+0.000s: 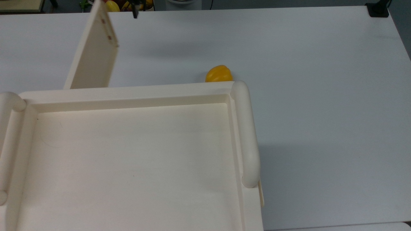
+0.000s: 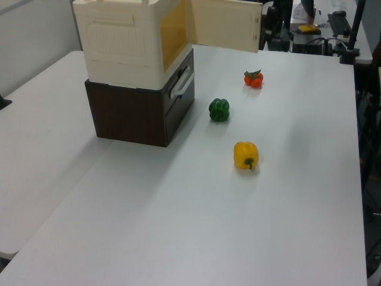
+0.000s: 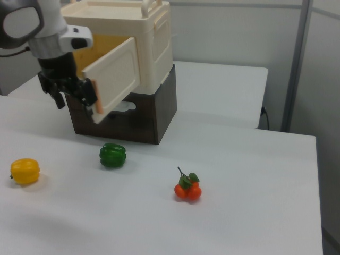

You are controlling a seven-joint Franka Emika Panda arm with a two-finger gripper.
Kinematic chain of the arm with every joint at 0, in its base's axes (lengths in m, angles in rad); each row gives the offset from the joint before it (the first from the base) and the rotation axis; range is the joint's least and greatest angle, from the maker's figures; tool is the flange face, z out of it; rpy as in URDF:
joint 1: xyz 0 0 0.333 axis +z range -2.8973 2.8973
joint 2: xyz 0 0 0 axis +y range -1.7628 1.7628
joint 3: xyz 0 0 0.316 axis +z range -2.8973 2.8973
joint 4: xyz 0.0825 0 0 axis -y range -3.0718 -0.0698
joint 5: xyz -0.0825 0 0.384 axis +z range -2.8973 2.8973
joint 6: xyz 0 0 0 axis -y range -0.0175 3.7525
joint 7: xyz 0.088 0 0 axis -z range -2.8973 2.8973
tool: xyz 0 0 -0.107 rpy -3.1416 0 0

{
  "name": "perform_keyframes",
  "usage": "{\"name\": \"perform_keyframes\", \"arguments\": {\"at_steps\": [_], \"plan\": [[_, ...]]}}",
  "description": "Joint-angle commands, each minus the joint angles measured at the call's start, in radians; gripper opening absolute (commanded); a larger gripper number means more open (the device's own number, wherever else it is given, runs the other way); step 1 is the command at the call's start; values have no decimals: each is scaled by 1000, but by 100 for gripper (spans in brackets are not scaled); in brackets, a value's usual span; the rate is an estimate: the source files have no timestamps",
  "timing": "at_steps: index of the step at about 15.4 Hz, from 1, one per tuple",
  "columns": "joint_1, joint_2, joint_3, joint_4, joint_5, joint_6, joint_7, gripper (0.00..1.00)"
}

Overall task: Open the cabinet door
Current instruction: 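Swing the door open around its hinge with the gripper, then release the door and move the gripper away from the cabinet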

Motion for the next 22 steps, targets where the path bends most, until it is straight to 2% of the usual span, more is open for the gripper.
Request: {"name": "perform_keyframes", "arguments": {"at_steps": [1,5,9,11,16,19,22], "plan": [[-4,-42,-57,-27,21,-47,-65,100],[12,-64,-65,34,26,-98,-48,100],[101,-70,-48,65,64,-138,33,100],[138,-70,-19,65,66,-137,81,100],[128,-52,67,47,95,-152,61,100],[129,-35,75,28,92,-74,33,100],[124,-36,69,28,92,-77,7,100]]}}
